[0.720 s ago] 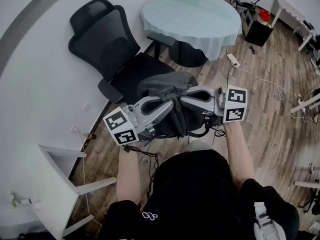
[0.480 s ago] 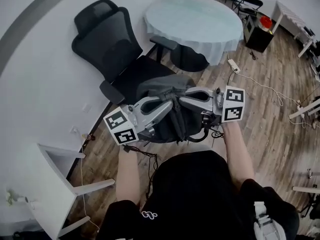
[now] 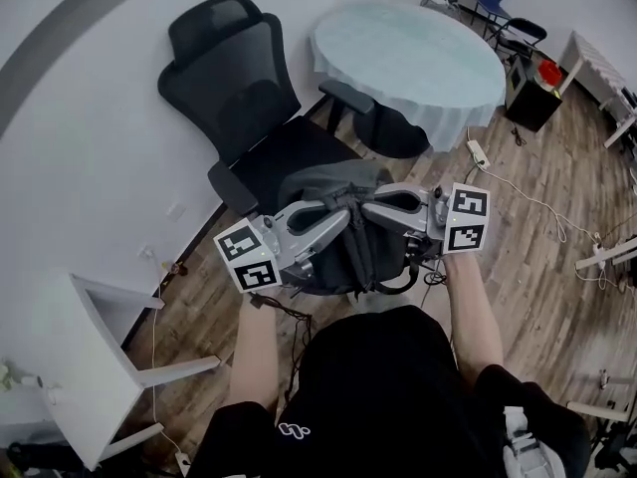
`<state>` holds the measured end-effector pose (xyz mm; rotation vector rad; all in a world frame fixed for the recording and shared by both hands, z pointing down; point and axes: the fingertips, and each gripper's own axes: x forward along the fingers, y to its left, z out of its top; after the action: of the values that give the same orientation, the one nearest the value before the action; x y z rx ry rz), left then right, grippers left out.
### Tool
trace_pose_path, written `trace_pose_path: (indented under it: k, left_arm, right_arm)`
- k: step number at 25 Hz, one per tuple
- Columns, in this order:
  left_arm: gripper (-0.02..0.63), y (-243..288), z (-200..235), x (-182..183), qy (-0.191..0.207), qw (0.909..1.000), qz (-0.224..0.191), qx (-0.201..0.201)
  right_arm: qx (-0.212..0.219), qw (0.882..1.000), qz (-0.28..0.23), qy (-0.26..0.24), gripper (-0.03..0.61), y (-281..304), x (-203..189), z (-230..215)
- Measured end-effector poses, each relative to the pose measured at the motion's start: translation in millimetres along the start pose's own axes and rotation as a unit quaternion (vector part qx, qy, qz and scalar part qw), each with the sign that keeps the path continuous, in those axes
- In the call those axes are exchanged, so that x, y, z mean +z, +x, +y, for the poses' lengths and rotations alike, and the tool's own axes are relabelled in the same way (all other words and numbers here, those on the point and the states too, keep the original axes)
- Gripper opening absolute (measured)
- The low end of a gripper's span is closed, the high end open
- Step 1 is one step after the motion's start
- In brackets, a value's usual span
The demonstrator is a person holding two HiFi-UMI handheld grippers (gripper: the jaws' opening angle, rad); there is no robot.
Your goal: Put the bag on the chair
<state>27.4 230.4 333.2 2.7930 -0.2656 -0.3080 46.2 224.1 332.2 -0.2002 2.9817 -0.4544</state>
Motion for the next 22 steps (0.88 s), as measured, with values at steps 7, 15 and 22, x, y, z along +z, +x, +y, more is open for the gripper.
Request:
trace_pose_path:
  k: [7, 15, 22]
  left_arm:
    - [0.035, -7, 110, 14, -0.023, 0.999, 0.004, 0.037]
    - [0.035, 5, 260, 37, -0.057, 0.995, 0.008, 0.081]
    - [0.035, 14, 381, 45, -0.098, 0.9856, 0.025, 0.136]
  right_arm:
    - [0.018, 0.999, 0.01, 0.029, 0.038, 40, 3, -105]
    - [0.072, 0.994, 0.034, 0.08, 0.038, 76, 18, -255]
    - [0.111, 0.985, 0.071, 0.108, 0.037, 103, 24, -372]
